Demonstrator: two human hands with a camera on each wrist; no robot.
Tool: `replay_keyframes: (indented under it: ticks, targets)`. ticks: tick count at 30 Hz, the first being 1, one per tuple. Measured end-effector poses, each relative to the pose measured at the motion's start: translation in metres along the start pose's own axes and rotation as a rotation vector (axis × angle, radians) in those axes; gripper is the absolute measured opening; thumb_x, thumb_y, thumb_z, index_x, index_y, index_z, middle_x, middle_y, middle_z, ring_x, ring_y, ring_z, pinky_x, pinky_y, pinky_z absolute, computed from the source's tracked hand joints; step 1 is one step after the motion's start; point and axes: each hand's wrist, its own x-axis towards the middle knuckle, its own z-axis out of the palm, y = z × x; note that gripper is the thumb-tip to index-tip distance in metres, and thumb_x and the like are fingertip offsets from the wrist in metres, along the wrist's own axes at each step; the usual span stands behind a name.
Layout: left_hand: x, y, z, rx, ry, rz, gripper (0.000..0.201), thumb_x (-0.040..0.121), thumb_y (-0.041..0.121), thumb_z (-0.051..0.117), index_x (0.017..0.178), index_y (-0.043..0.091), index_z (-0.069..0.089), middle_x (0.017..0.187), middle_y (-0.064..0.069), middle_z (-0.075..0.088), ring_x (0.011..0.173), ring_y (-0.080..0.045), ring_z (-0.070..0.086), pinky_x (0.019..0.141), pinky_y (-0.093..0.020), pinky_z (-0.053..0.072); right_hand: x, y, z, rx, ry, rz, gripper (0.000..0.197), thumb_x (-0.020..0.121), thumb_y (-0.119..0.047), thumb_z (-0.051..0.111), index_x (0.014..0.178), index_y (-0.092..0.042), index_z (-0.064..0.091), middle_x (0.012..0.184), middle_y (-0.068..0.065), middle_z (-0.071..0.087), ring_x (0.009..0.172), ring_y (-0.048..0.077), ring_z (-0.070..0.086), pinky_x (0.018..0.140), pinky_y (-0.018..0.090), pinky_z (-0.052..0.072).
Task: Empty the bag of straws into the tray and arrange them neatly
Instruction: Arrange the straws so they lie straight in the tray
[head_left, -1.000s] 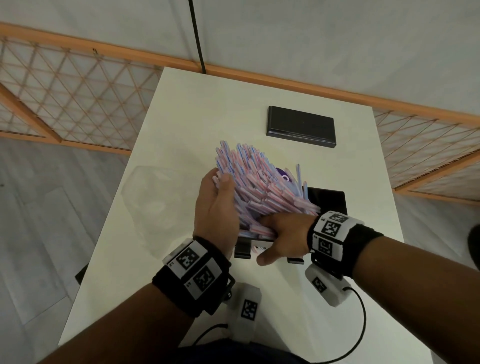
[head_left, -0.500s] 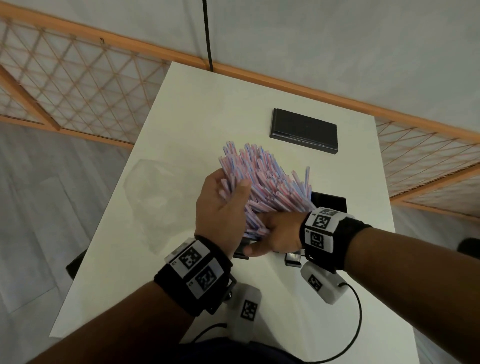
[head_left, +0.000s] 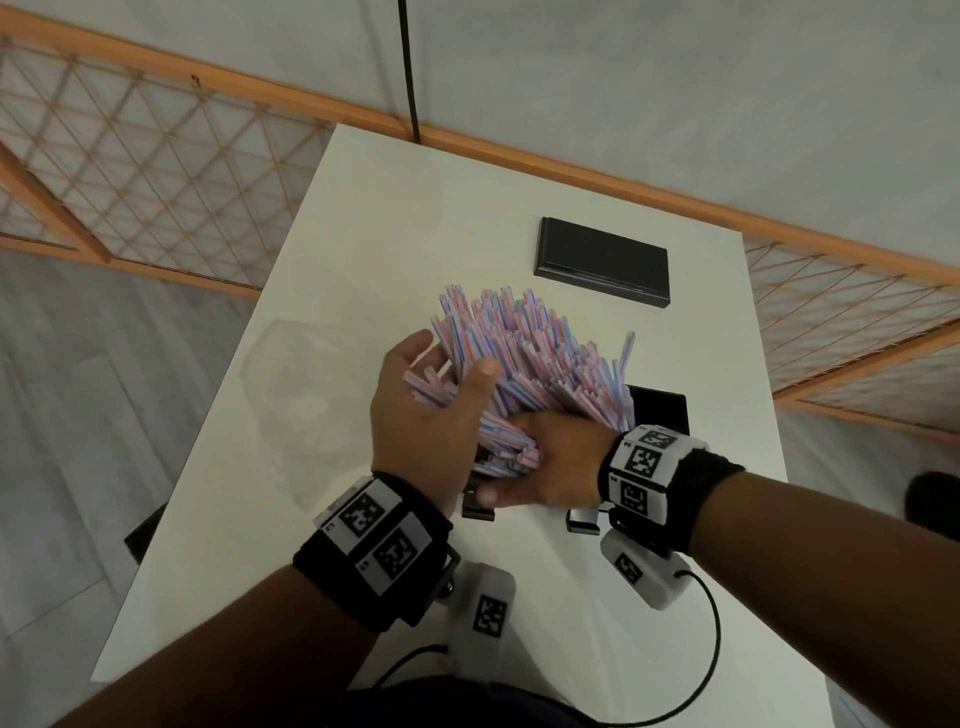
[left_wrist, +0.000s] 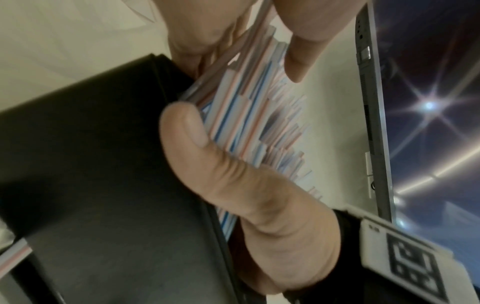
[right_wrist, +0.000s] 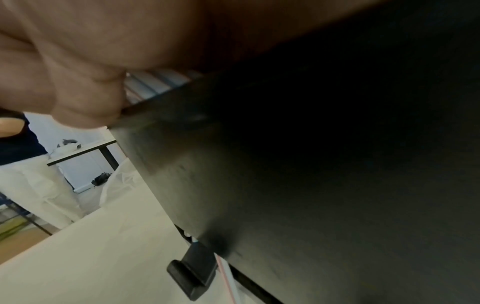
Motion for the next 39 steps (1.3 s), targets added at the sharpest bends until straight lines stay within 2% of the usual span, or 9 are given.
replay_keyframes:
  ticks: [4,8,13,18,24,30,32,36,39]
  targets:
    - [0.008,0.007,-0.006,-0.061,0.069,-0.026,0.076,0.063,0.046,0.089,0.128,0.025,0.055,0.128,-0.007,0.068,0.108,-0.016,0.072,0.085,-0.034,0.06,0.002,0.008,0.004,-0.057,0.0,0.038,0.059,0.063,-0.086,0.063,0.087,-0.032,0.058,0.085,-0.009,0.066,0.084,0.014,0.063,0.08,0.03,0.051]
    - [0.012,0.005,0.004,0.02,-0.019,-0.07,0.047,0.102,0.033,0.058,0.142,0.011,0.049,0.135,-0.025,0.06,0.123,-0.036,0.06,0.093,-0.035,0.053,0.006,0.007,0.011,-0.063,-0.006,0.008,0.066,0.062,-0.082,0.068,0.105,-0.033,0.057,0.101,-0.01,0.065,0.096,0.018,0.061,0.088,0.03,0.048]
    - [0.004,0.002,0.008,-0.046,-0.065,-0.061,0.041,0.102,0.033,0.057,0.136,0.01,0.053,0.124,-0.009,0.07,0.104,-0.015,0.07,0.097,-0.043,0.057,0.01,0.005,0.008,-0.01,-0.013,-0.072,0.067,0.069,-0.065,0.077,0.127,-0.041,0.055,0.124,-0.018,0.064,0.119,0.01,0.056,0.108,0.031,0.041]
    - [0.003,0.005,0.007,0.082,-0.121,0.078,0.053,0.078,0.043,0.076,0.122,0.02,0.058,0.113,-0.001,0.073,0.106,-0.021,0.072,0.094,-0.051,0.058,0.015,0.006,0.008,-0.06,-0.042,-0.081,0.084,0.067,-0.074,0.07,0.14,-0.042,0.045,0.141,-0.016,0.054,0.134,0.012,0.045,0.116,0.036,0.032]
    - [0.004,0.003,0.006,0.155,-0.129,0.154,0.054,0.082,0.028,0.076,0.129,0.011,0.057,0.116,0.003,0.072,0.108,-0.014,0.071,0.097,-0.045,0.057,0.013,-0.001,0.007,-0.028,0.067,-0.146,0.071,0.068,-0.082,0.059,0.126,-0.043,0.056,0.127,-0.018,0.063,0.123,0.011,0.054,0.111,0.038,0.039]
    - [0.013,-0.008,-0.003,0.171,-0.185,0.13,0.033,0.084,0.025,0.075,0.114,0.014,0.068,0.109,-0.007,0.075,0.103,-0.028,0.074,0.089,-0.057,0.058,0.009,-0.001,0.01,0.086,0.087,-0.141,0.073,0.062,-0.081,0.062,0.121,-0.037,0.061,0.113,-0.014,0.069,0.105,0.008,0.064,0.1,0.034,0.05]
    - [0.014,-0.014,-0.007,0.172,-0.201,0.07,0.044,0.079,0.024,0.08,0.119,0.01,0.067,0.111,-0.011,0.075,0.103,-0.029,0.074,0.089,-0.057,0.058,0.005,-0.001,0.01,0.043,0.108,-0.144,0.085,0.063,-0.08,0.065,0.133,-0.034,0.053,0.126,-0.01,0.065,0.118,0.012,0.059,0.107,0.034,0.045]
    - [0.013,-0.016,-0.009,0.147,-0.098,-0.096,0.117,0.046,0.067,0.093,0.141,0.016,0.048,0.135,-0.01,0.064,0.122,-0.03,0.065,0.101,-0.055,0.054,-0.006,-0.002,0.01,-0.083,0.205,-0.13,0.078,0.073,-0.071,0.07,0.134,-0.027,0.049,0.125,-0.005,0.064,0.117,0.016,0.058,0.104,0.027,0.043]
    - [0.009,-0.003,-0.005,0.081,-0.01,-0.064,0.118,0.047,0.06,0.086,0.146,0.017,0.041,0.142,-0.008,0.058,0.13,-0.022,0.059,0.109,-0.049,0.049,-0.017,0.001,0.006,-0.049,0.205,-0.106,0.063,0.077,-0.063,0.071,0.125,-0.025,0.056,0.115,-0.002,0.067,0.106,0.02,0.062,0.095,0.037,0.051]
